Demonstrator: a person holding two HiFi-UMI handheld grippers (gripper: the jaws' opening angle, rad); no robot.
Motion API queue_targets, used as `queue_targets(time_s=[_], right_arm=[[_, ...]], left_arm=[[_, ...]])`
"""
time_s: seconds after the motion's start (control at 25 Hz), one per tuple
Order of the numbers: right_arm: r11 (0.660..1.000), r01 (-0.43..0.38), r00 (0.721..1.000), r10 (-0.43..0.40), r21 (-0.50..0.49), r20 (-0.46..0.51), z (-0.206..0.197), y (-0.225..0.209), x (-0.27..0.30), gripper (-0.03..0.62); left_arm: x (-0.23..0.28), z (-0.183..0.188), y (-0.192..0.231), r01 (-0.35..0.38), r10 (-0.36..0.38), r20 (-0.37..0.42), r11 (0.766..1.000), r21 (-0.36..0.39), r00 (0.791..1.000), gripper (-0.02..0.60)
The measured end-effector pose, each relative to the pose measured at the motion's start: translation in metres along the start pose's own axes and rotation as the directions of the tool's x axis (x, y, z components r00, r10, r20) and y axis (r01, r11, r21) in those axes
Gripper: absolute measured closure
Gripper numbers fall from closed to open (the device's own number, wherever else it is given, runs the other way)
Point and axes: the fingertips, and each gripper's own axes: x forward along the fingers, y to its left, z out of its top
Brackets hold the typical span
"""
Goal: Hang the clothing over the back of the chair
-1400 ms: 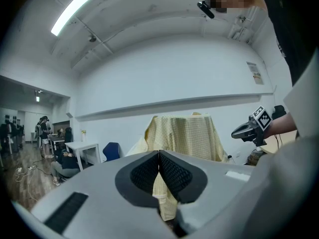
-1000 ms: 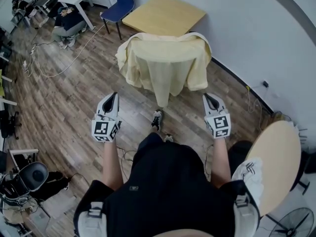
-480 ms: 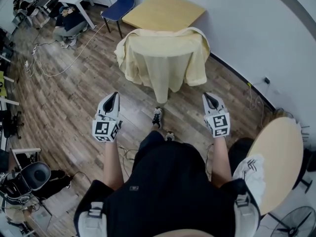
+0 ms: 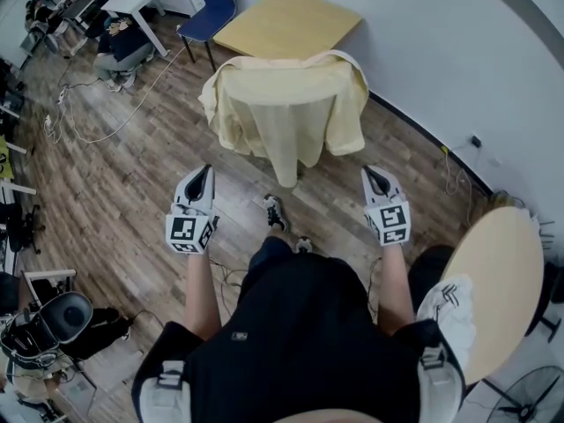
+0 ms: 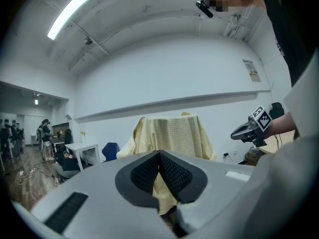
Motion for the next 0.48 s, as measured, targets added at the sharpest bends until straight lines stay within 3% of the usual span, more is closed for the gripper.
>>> queue_targets(time_s=[0.48], right_arm=[[1.0, -0.007, 1.0, 0.007, -0.007, 0.0, 0.005, -0.011, 0.007, 0.597]], left_arm=[[0.012, 0.007, 0.0, -0.007, 0.007, 0.0, 1.0, 0.006, 1.0, 0.58]])
